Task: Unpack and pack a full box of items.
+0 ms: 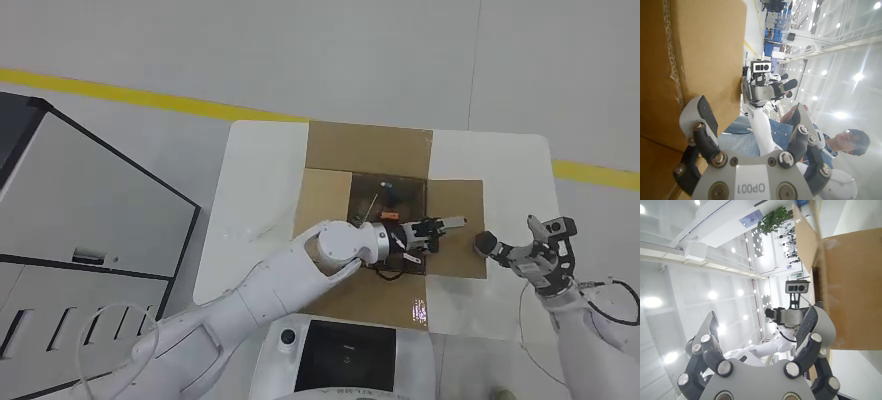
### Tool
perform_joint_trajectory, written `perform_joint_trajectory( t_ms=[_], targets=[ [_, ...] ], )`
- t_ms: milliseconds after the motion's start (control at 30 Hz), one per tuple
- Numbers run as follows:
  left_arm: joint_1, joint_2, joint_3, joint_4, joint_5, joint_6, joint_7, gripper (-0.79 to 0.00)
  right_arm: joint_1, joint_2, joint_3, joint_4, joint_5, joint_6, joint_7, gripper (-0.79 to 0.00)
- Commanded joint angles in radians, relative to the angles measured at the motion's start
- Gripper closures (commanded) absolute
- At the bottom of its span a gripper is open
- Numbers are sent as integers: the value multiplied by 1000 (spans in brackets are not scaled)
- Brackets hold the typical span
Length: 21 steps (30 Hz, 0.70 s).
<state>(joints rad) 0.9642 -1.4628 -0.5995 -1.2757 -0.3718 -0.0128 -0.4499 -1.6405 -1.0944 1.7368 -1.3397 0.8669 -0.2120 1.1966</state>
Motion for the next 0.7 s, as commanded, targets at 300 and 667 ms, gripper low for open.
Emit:
perform_joint_trajectory(
  t_ms=[300,667],
  targets=[
    [110,81,-268,-235,26,81,-53,-785,92,-12,-139,145,-195,-30,-100,-785],
    [319,153,-547,-466,103,168,-59,-785,190,-30,-241,239,-217,-47,-99,-785]
  ],
)
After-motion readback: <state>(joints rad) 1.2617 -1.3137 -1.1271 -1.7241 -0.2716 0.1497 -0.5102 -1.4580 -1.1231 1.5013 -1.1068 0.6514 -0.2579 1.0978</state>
